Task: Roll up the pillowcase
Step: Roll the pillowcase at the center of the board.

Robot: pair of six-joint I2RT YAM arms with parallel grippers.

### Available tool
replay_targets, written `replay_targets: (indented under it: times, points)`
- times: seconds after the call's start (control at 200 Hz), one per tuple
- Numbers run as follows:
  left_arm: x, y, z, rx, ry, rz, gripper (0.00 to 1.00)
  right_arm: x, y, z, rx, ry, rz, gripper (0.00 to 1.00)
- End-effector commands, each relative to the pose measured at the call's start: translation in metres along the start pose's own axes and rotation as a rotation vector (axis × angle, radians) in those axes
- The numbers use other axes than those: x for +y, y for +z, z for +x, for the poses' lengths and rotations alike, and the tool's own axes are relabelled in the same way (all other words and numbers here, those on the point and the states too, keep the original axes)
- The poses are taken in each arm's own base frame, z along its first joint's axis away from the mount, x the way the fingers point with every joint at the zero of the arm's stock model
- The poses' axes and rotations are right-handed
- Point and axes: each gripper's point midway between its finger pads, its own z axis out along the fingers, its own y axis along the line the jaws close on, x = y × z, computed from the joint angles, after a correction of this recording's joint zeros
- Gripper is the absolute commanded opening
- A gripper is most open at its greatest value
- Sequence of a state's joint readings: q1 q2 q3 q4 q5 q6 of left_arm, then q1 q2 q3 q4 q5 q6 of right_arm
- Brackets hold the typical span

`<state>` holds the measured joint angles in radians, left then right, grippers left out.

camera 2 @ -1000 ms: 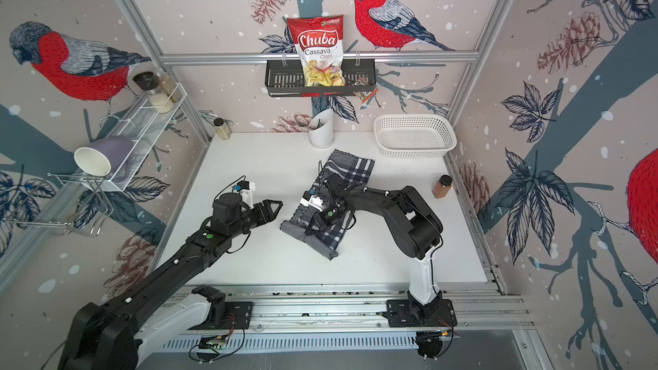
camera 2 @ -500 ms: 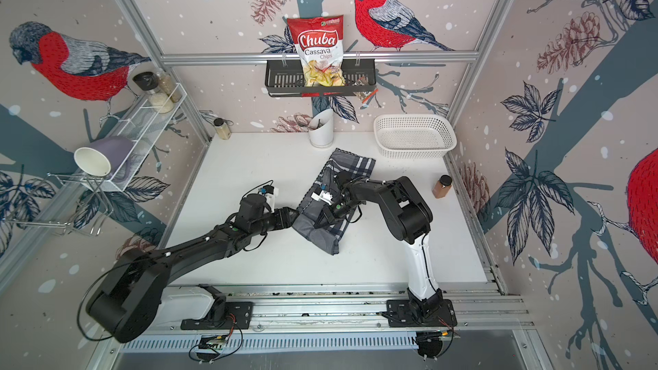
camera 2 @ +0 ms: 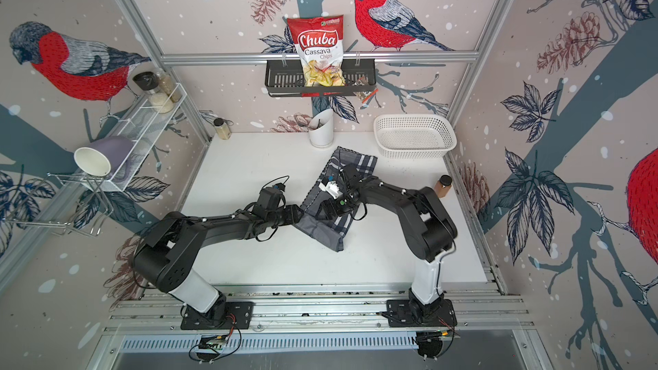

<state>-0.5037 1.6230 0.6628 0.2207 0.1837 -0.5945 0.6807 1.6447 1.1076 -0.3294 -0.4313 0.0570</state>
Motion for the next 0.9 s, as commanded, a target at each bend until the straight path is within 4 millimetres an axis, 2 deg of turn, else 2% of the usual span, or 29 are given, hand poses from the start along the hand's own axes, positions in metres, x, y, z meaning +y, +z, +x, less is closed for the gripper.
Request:
replay_targets:
  times: [0.0, 0.035, 0.105, 0.15, 0.19, 0.33, 0.465, 0.59, 0.695, 0.73, 0.735, 0.755, 0.81, 0.895]
  points:
    - [0.012, 0.002, 0.012, 0.045, -0.009, -0.048, 0.58, 0.016, -0.044, -0.037, -0.282, -0.327, 0.445, 0.97]
    - [0.012, 0.004, 0.013, 0.051, -0.009, -0.049, 0.58, 0.037, -0.049, -0.031, -0.330, -0.462, 0.530, 0.97]
    - [0.012, 0.005, 0.013, 0.054, -0.015, -0.047, 0.57, 0.077, -0.040, 0.000, -0.347, -0.734, 0.621, 0.97]
    - [0.009, 0.005, 0.012, 0.048, -0.023, -0.034, 0.57, 0.090, -0.033, 0.016, -0.341, -0.821, 0.658, 0.96]
    - [0.007, 0.004, 0.010, 0.039, -0.029, -0.020, 0.58, 0.092, -0.026, 0.026, -0.327, -0.853, 0.683, 0.95]
    - [0.004, 0.003, 0.007, 0.031, -0.040, -0.013, 0.58, 0.081, 0.002, 0.047, -0.250, -0.876, 0.680, 0.95]
    - [0.007, 0.003, 0.009, 0.034, -0.038, -0.023, 0.58, 0.050, 0.031, 0.062, -0.141, -0.863, 0.690, 0.94]
    - [0.007, 0.003, 0.011, 0.035, -0.043, -0.023, 0.58, 0.027, 0.044, 0.066, -0.089, -0.871, 0.742, 0.94]
    - [0.007, 0.001, 0.010, 0.031, -0.047, -0.021, 0.58, 0.018, 0.051, 0.067, -0.049, -0.873, 0.747, 0.91]
    - [0.006, 0.000, 0.009, 0.026, -0.047, -0.019, 0.58, 0.017, 0.054, 0.070, -0.030, -0.866, 0.726, 0.85]
    - [0.006, 0.000, 0.008, 0.025, -0.047, -0.020, 0.58, 0.016, 0.056, 0.072, -0.022, -0.863, 0.712, 0.81]
    - [0.006, -0.001, 0.007, 0.021, -0.050, -0.020, 0.58, 0.016, 0.056, 0.073, -0.015, -0.862, 0.704, 0.77]
    - [0.005, -0.004, 0.005, 0.012, -0.053, -0.020, 0.58, 0.017, 0.061, 0.081, 0.018, -0.847, 0.648, 0.47]
    - [0.007, -0.010, -0.002, -0.016, -0.072, -0.021, 0.60, 0.018, 0.066, 0.094, 0.072, -0.805, 0.564, 0.25]
